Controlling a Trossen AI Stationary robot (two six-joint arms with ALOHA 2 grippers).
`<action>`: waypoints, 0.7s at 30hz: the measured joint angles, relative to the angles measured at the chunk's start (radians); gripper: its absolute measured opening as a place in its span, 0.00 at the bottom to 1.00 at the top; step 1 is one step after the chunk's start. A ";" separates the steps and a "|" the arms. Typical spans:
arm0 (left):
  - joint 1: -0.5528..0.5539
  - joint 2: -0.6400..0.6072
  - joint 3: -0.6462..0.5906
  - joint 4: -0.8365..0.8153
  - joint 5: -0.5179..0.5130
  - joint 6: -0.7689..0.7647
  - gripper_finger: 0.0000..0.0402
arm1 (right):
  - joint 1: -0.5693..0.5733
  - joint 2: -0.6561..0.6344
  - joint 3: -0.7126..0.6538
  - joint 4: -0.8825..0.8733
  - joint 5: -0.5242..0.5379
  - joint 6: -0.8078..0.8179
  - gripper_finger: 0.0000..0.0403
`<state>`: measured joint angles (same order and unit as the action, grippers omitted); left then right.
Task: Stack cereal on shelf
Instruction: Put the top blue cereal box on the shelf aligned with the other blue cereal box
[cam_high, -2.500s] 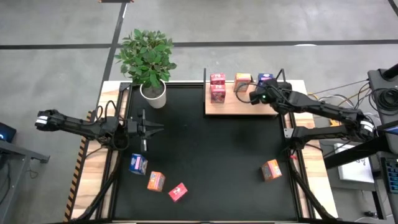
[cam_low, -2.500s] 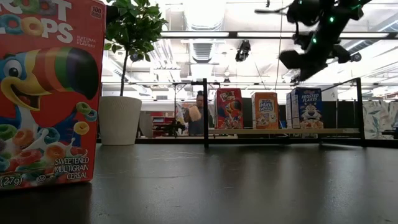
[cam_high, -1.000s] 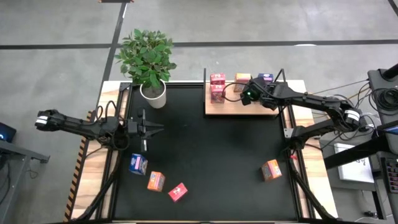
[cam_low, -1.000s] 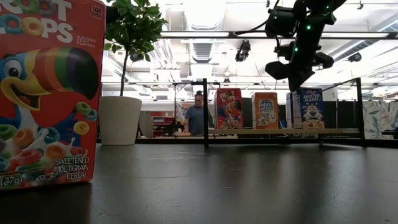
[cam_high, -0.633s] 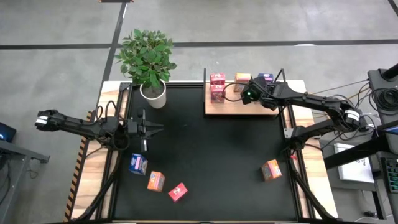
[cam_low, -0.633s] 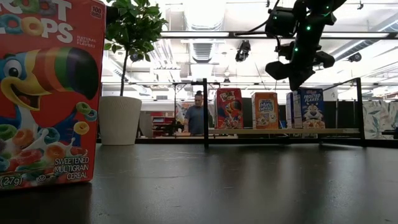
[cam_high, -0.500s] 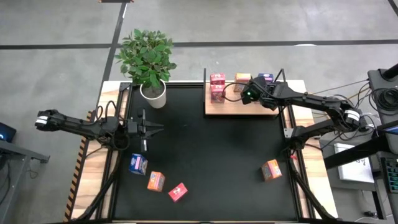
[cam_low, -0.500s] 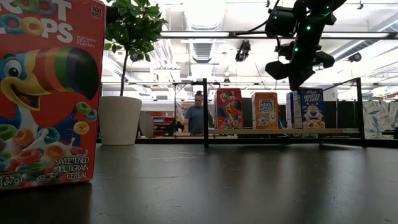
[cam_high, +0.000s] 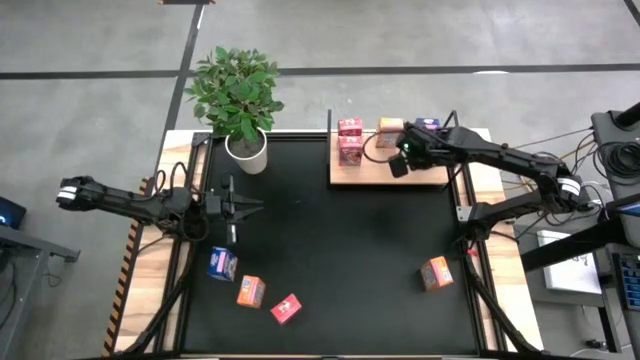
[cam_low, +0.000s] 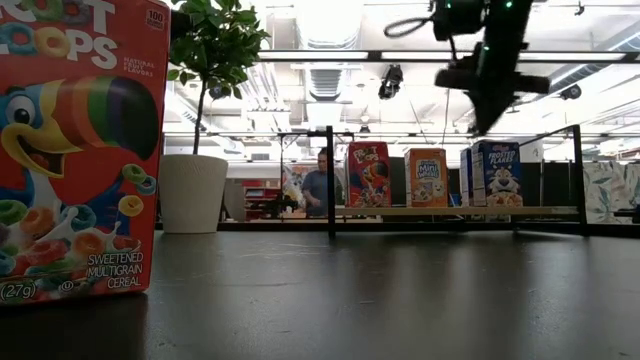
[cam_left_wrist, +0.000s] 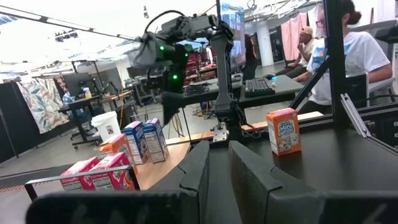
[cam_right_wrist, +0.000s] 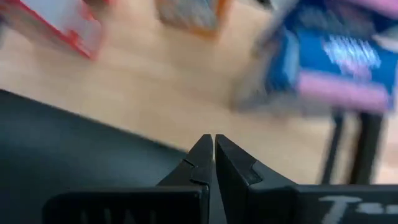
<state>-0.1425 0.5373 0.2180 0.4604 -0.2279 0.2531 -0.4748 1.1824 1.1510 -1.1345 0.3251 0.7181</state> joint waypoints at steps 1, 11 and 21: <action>0.000 0.000 0.000 0.000 0.000 0.000 0.11 | 0.000 0.000 -0.006 -0.028 0.015 0.022 0.02; 0.000 0.000 0.000 0.002 0.000 0.000 0.11 | -0.019 0.012 -0.156 0.084 0.148 0.035 0.02; 0.000 0.000 0.000 0.003 0.000 0.000 0.11 | -0.021 0.014 -0.188 0.192 0.292 0.013 0.02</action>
<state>-0.1425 0.5373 0.2180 0.4629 -0.2279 0.2531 -0.4961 1.1965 0.9630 -0.9423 0.6173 0.7315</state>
